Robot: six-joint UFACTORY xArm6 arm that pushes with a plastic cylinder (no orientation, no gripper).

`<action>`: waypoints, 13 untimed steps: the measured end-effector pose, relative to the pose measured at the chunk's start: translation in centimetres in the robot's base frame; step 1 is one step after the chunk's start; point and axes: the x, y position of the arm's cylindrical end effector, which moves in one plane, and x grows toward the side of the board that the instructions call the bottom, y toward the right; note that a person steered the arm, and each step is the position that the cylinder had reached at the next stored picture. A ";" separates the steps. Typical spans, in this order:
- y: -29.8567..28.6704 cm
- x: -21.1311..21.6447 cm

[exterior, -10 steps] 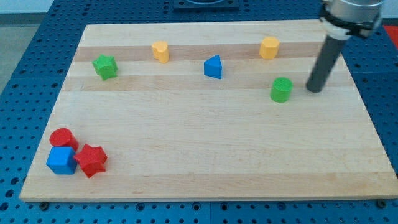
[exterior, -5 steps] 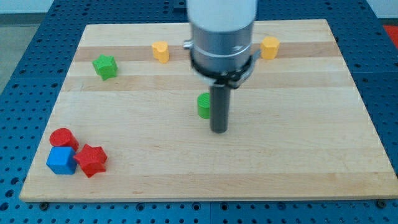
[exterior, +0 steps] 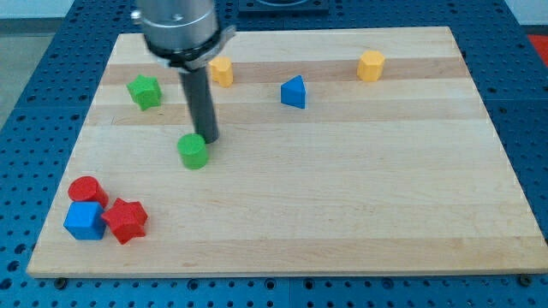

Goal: Push the green circle into the red circle

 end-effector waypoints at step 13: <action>2.3 8.5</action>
